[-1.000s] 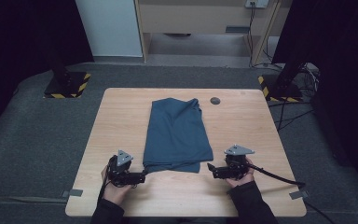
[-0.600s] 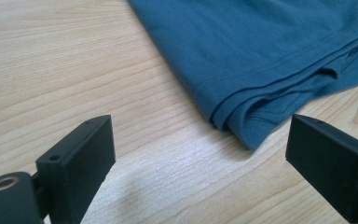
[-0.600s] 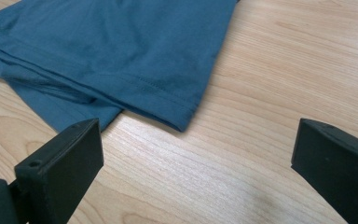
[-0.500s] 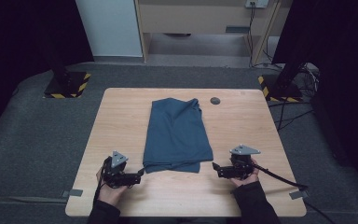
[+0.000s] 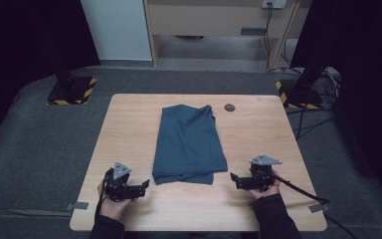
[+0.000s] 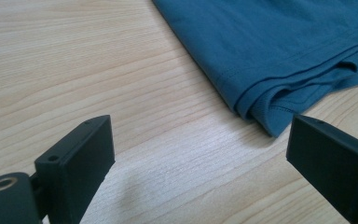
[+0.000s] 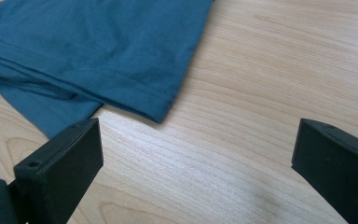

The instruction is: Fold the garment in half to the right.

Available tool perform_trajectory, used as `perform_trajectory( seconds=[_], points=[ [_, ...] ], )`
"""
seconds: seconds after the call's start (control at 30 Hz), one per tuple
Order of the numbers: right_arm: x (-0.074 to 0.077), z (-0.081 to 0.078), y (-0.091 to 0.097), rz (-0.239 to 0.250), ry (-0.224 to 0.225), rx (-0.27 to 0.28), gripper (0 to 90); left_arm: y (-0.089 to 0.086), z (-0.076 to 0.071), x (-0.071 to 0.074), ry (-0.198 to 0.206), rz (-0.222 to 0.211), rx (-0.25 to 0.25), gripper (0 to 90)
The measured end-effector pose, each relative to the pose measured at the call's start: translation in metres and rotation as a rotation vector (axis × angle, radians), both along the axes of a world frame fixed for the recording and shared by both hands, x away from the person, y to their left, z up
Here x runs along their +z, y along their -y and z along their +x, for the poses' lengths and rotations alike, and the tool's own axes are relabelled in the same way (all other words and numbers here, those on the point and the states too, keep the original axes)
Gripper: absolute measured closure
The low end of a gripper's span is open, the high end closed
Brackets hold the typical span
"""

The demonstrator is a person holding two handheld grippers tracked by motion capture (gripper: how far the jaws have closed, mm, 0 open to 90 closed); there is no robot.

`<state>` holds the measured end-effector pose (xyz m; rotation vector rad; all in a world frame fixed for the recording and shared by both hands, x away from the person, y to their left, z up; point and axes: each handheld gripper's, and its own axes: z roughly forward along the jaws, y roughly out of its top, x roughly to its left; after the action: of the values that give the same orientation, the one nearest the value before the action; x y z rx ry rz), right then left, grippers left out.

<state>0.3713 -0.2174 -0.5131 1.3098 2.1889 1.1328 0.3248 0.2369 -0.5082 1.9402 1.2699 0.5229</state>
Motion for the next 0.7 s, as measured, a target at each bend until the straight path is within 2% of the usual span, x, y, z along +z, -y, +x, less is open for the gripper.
perform_trajectory(
  seconds=[0.7],
  points=[
    [-0.002, 0.000, 0.015, 0.006, -0.010, -0.029, 1.9, -0.019, -0.004, 0.000, -0.007, -0.011, 0.033, 6.7]
  ],
)
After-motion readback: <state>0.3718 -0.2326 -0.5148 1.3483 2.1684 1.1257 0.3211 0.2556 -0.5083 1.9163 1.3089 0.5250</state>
